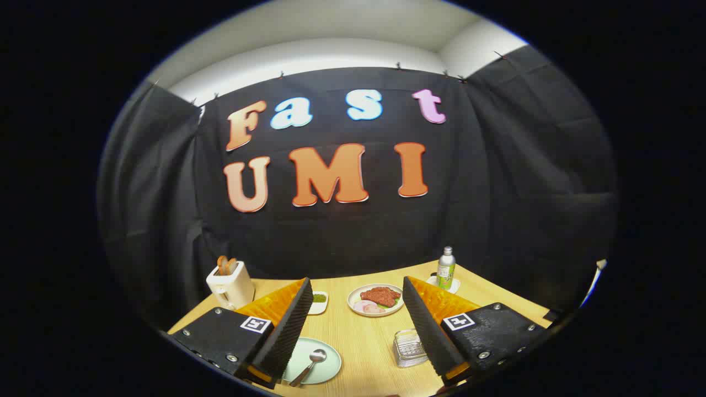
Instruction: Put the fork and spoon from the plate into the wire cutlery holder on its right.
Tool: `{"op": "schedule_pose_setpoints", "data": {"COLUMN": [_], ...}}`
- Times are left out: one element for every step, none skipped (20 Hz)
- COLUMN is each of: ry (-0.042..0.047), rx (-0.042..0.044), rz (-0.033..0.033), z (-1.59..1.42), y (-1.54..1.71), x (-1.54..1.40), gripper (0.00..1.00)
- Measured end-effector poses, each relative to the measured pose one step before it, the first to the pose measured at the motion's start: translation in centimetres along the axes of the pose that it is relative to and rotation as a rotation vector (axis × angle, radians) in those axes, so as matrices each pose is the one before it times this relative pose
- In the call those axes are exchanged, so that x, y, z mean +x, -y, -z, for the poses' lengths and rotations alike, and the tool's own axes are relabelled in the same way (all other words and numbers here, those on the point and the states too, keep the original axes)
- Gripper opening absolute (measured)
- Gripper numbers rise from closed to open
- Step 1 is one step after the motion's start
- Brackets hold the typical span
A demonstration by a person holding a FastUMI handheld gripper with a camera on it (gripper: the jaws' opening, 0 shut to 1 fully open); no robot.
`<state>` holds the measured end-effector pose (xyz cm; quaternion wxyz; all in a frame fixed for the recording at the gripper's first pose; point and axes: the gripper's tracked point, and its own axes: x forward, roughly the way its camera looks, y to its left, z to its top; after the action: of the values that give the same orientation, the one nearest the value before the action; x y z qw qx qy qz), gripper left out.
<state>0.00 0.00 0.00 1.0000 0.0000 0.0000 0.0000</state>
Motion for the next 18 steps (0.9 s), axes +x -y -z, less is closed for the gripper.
{"op": "schedule_pose_setpoints", "data": {"ry": [-0.01481, -0.01288, -0.00936, -0.01171, -0.00708, -0.00544, -0.01119, -0.01393, -0.00949, -0.01458, -0.01289, -0.00645, -0.00355, -0.00752, -0.00641, -0.01136, -0.01691, -0.02091], "rx": [-0.00269, 0.01295, 0.01681, 0.01165, -0.00444, -0.01529, -0.01224, -0.00324, 0.00336, 0.00516, 0.00529, 0.00244, -0.00394, -0.00897, -0.00987, -0.00617, -0.00293, 0.00137], "rz": [-0.00436, -0.01404, -0.00517, 0.00644, 0.00619, 0.00710, 0.00176, -0.00607, -0.00091, -0.00363, -0.00363, 0.00009, 0.00250, 0.00239, 0.00081, -0.00179, -0.00122, -0.00008], "z": [0.459, 0.265, 0.268, 0.277, 0.368, 0.217, 0.447, 0.326, 0.324, 0.360, 0.387, 0.231, 0.234, 0.442, 0.365, 0.589, 0.724, 0.942], "y": [-0.566, -0.728, -0.513, -0.138, -0.200, -0.117, -0.187, -0.327, -0.256, -0.303, -0.269, -0.204, -0.167, -0.194, -0.199, -0.322, -0.311, -0.119], "x": [0.064, 0.002, -0.076, 0.053, -0.001, 0.051, 0.105, -0.002, 0.037, 0.023, 0.028, 0.023, 0.001, 0.051, 0.100, -0.001, 0.101, 0.286], "gripper": [0.97, 0.98, 0.98, 0.98, 0.98, 0.97, 0.97, 0.97, 0.97, 0.97, 0.97, 0.98, 0.98, 0.97, 0.97, 0.97, 0.97, 0.97]}}
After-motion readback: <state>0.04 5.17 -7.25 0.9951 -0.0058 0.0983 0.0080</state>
